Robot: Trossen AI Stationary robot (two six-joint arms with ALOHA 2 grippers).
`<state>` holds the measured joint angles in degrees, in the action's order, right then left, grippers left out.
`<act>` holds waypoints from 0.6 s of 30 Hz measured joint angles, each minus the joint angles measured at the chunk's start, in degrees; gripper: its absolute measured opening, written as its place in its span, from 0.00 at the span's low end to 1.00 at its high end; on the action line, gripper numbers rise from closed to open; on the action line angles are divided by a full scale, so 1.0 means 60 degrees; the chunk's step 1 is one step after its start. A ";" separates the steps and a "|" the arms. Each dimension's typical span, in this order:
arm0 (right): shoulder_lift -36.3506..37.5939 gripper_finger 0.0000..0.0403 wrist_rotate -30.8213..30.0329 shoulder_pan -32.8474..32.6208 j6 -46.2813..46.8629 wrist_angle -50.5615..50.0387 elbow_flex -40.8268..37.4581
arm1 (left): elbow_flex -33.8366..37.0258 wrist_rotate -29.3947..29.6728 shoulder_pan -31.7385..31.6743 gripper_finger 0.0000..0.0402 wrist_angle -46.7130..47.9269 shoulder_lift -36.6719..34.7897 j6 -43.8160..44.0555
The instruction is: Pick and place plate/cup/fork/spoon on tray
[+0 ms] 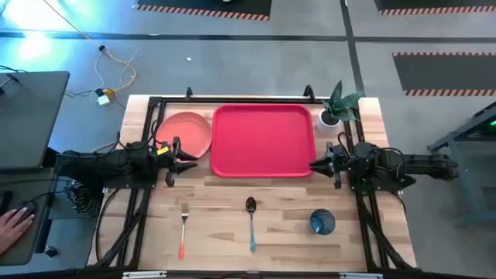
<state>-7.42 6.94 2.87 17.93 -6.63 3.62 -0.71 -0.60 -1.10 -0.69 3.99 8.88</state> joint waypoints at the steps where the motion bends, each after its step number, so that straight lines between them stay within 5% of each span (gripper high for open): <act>1: 0.0000 0.17 -0.0003 0.0000 0.0000 0.0002 0.0000 | -0.0001 0.0000 0.0000 0.23 0.0000 0.0003 -0.0005; 18: 0.0000 0.17 -0.0062 0.0000 0.0000 0.0000 0.0000 | -0.0001 0.0000 0.0000 0.23 0.0000 0.0004 -0.0003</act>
<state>-7.42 6.57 2.87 17.93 -6.63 3.62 -0.72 -0.60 -1.10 -0.69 4.01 8.86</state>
